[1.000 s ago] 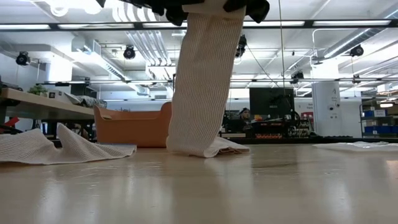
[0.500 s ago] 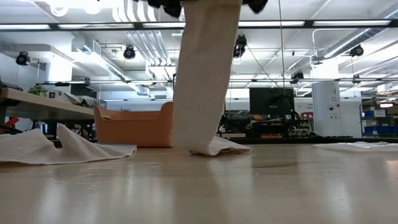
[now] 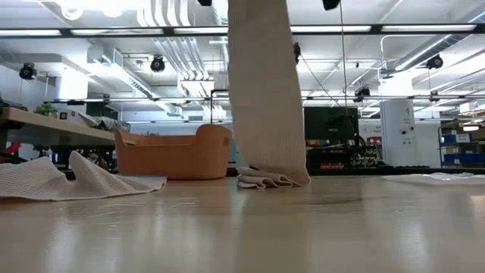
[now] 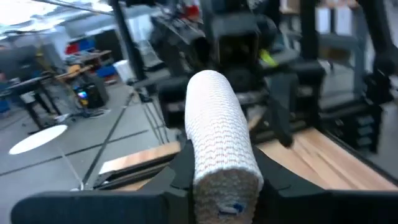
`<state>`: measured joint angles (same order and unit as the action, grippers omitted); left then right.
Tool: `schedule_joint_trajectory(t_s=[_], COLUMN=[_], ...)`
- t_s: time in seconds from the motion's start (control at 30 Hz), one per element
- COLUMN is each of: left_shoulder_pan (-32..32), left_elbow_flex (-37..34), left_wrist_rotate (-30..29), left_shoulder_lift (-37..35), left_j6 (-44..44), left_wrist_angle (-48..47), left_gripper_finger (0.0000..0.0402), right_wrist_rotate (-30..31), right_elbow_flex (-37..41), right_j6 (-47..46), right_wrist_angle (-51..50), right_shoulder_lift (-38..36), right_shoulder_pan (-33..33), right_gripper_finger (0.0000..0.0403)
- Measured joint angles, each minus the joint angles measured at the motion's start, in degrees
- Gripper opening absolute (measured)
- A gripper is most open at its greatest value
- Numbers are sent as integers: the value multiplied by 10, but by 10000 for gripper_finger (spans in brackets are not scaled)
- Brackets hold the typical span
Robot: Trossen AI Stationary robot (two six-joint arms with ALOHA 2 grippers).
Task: Roll bandage
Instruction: Roll the right white bandage
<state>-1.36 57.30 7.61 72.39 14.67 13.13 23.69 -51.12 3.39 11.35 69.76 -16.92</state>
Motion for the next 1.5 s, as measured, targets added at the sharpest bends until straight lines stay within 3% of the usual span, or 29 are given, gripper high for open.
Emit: schedule_joint_trajectory(t_s=[0.1, 0.27, 0.5, 0.63, 0.93, 1.07, 1.2, 1.5], left_shoulder_pan=[-22, -68, -86, -83, -67, -62, -63, -63], left_elbow_flex=[0, 1, 0, 0, 0, 0, 0, 0], left_wrist_rotate=[-1, -37, -37, -37, -36, -35, -36, -36], left_shoulder_lift=[15, 34, 51, 48, 43, 43, 43, 43], left_j6=[-42, -104, -21, 3, 102, 151, 192, 240], left_wrist_angle=[34, 83, 74, 37, -11, -12, -12, -11], left_gripper_finger=[71, 71, 73, 74, 75, 75, 75, 76], right_wrist_rotate=[-2, -40, -243, -340, -331, -330, -346, -347], right_elbow_flex=[46, 82, 84, 84, 84, 84, 84, 84], right_j6=[15, -6, -101, -171, -282, -332, -403, -500], right_wrist_angle=[72, 62, 8, 18, 40, 103, 176, 178], right_shoulder_lift=[-36, -100, -142, -140, -98, -63, -35, 2], right_shoulder_pan=[17, 82, 251, 290, 293, 293, 292, 280], right_gripper_finger=[245, 245, 231, 234, 311, 340, 341, 308])
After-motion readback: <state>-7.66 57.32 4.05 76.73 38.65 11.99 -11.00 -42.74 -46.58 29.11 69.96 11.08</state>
